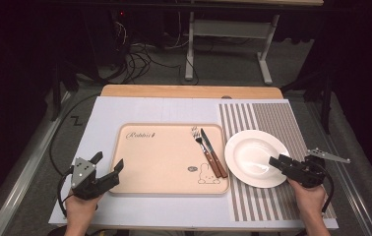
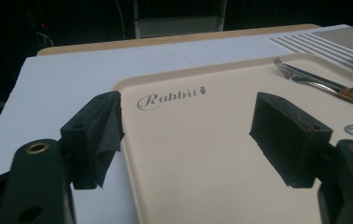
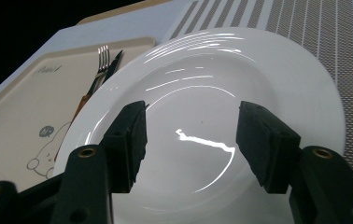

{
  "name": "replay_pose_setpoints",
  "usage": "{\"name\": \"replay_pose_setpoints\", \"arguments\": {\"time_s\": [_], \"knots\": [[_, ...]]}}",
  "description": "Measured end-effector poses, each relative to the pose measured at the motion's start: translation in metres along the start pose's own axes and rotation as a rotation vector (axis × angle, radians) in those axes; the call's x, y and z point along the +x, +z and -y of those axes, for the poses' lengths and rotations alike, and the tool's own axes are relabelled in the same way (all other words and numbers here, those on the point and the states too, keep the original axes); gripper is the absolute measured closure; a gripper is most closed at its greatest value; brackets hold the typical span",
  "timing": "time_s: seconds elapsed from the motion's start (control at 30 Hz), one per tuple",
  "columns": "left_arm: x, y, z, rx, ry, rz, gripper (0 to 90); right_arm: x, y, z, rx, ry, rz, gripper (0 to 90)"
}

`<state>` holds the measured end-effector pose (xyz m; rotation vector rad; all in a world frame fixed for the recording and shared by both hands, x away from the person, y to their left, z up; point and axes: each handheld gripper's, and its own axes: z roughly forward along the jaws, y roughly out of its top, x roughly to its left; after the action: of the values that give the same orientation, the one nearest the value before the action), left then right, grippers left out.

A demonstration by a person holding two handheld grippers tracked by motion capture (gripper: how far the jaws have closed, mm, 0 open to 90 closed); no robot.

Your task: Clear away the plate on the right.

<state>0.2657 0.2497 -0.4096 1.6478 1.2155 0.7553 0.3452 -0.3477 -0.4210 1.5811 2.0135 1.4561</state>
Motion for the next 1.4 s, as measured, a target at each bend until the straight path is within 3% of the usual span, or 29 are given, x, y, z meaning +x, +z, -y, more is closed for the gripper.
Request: {"name": "replay_pose_setpoints", "arguments": {"time_s": [0.37, 0.5, 0.77, 0.93, 1.1, 1.4], "knots": [[0.000, 0.001, 0.000, 0.001, -0.001, 0.005, 25.7, -0.015, -0.006, -0.001, -0.024, 0.062, 0.069, 47.6], [0.002, 0.001, 0.000, -0.004, -0.025, 0.013, 25.7, -0.020, -0.007, 0.000, -0.029, 0.099, 0.071, 47.7], [0.002, 0.001, 0.000, 0.000, -0.020, 0.013, 25.7, -0.029, -0.013, 0.001, -0.064, 0.162, 0.072, 48.7], [0.002, 0.002, 0.000, 0.001, -0.022, 0.013, 25.7, -0.033, -0.014, 0.001, -0.073, 0.166, 0.083, 49.0], [0.002, 0.002, 0.000, -0.001, -0.022, 0.012, 25.7, -0.040, -0.010, 0.002, -0.044, 0.192, 0.093, 48.8], [0.001, 0.002, 0.000, -0.002, -0.018, 0.012, 25.7, -0.045, 0.001, 0.003, 0.014, 0.240, 0.055, 50.8]]}}
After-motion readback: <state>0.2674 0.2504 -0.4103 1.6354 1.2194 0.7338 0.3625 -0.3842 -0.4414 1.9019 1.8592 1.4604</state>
